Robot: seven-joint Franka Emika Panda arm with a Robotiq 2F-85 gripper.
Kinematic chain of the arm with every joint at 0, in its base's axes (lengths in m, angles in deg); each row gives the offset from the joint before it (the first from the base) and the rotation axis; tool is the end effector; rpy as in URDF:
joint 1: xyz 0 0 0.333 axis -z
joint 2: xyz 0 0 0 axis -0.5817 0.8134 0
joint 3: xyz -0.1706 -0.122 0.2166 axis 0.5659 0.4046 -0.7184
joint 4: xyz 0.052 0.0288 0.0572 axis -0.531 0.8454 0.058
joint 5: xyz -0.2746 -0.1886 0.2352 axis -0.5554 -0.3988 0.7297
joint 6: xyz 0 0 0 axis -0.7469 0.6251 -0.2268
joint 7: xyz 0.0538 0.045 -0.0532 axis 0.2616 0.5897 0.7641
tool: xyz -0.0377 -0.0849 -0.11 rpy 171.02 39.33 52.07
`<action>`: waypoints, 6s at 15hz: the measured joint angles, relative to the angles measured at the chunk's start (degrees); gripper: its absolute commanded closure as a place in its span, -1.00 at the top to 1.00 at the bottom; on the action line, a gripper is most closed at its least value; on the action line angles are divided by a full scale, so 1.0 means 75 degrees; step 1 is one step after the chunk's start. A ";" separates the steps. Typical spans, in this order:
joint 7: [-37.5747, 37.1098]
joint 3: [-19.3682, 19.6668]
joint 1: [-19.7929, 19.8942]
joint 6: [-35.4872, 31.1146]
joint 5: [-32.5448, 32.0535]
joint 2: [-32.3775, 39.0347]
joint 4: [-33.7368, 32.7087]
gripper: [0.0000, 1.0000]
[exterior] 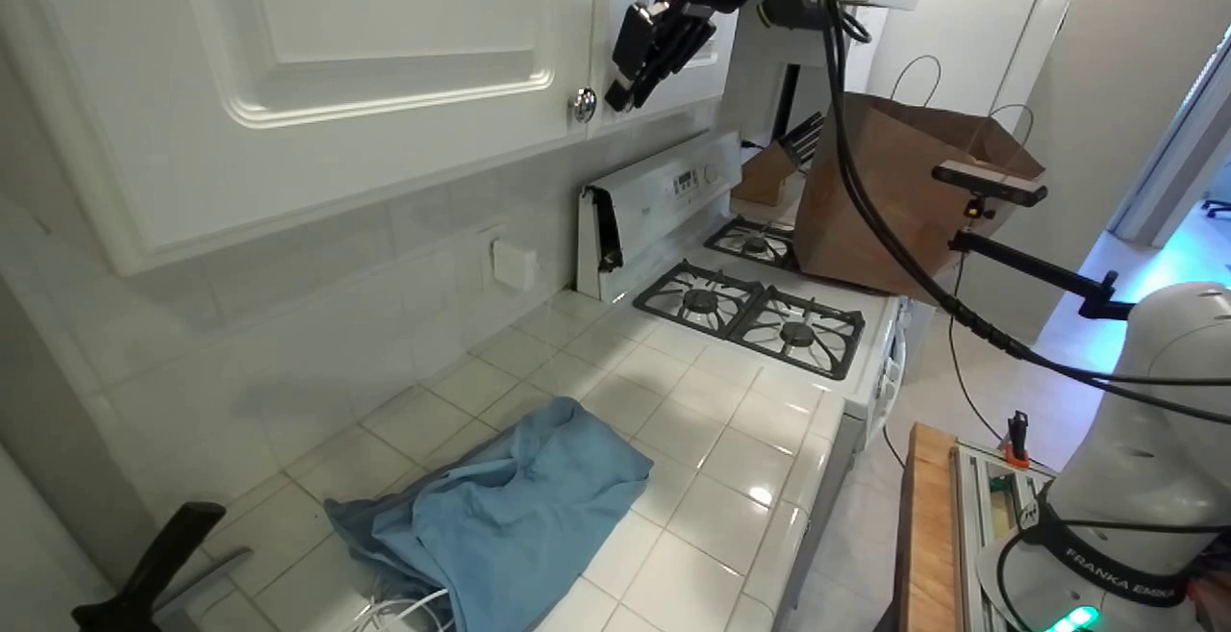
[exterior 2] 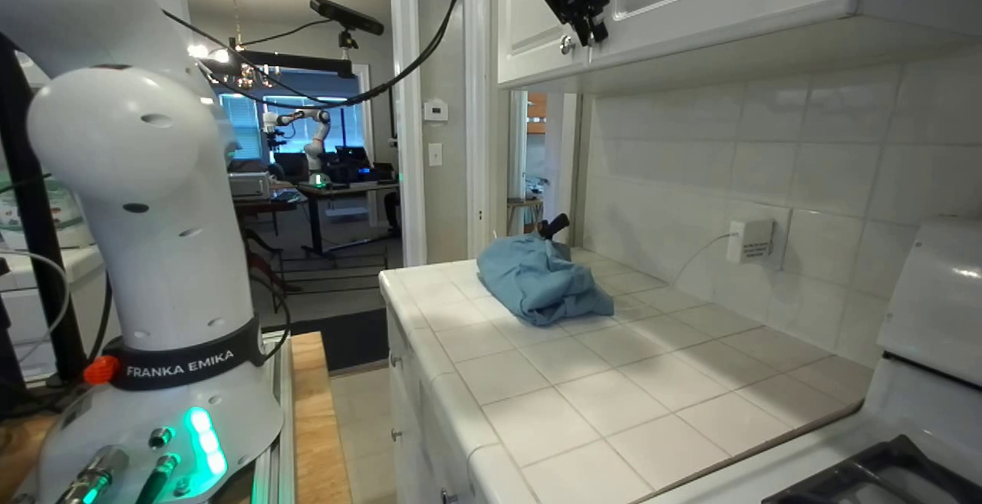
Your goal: Open the cabinet door
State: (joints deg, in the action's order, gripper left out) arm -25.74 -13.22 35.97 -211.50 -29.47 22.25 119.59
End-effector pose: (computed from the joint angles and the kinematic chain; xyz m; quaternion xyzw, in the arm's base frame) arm 0.5193 0.0776 0.5899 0.9563 -0.0438 0.2890 0.0089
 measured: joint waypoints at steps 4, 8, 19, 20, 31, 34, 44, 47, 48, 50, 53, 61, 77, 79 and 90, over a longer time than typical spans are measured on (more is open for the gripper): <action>0.0204 0.0061 -0.0051 -0.0093 0.0033 0.0019 0.0001 -0.65; 0.0511 0.0204 -0.0162 -0.0080 0.0187 0.0011 0.0005 -0.80; 0.0910 0.0405 -0.0309 0.0421 0.0574 -0.0325 0.0133 -0.80; 0.1019 0.0451 -0.0329 0.0441 0.0679 -0.0411 0.0209 -0.80; 0.2811 0.1186 -0.0762 0.1334 0.1446 -0.1601 0.0972 -0.80; 0.3403 0.1380 -0.0839 0.2004 0.1458 -0.1879 0.0988 -0.80; 0.5171 0.2080 -0.0929 0.3664 0.1552 -0.2678 0.1103 -0.80; 0.5559 0.2318 -0.0971 0.3974 0.1571 -0.2862 0.1144 -0.80; 0.5684 0.2400 -0.0984 0.4083 0.1576 -0.2915 0.1149 -0.80; 0.5924 0.2548 -0.0993 0.4297 0.1578 -0.3011 0.1152 -0.80; 0.6318 0.2759 -0.0996 0.4600 0.1578 -0.3132 0.1145 -0.80; 0.7358 0.3302 -0.0942 0.5455 0.1565 -0.3258 0.0972 -0.80; 0.8878 0.3526 -0.0723 0.8090 0.1387 -0.3083 -0.0075 0.98; 0.9038 0.3395 -0.0804 0.9267 0.1379 -0.3093 -0.0507 1.00; 1.0139 0.2933 -0.1603 1.1349 -0.0315 -0.2404 -0.1176 1.00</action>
State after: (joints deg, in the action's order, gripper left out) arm 50.30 8.78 23.95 -126.38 -31.83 4.22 110.77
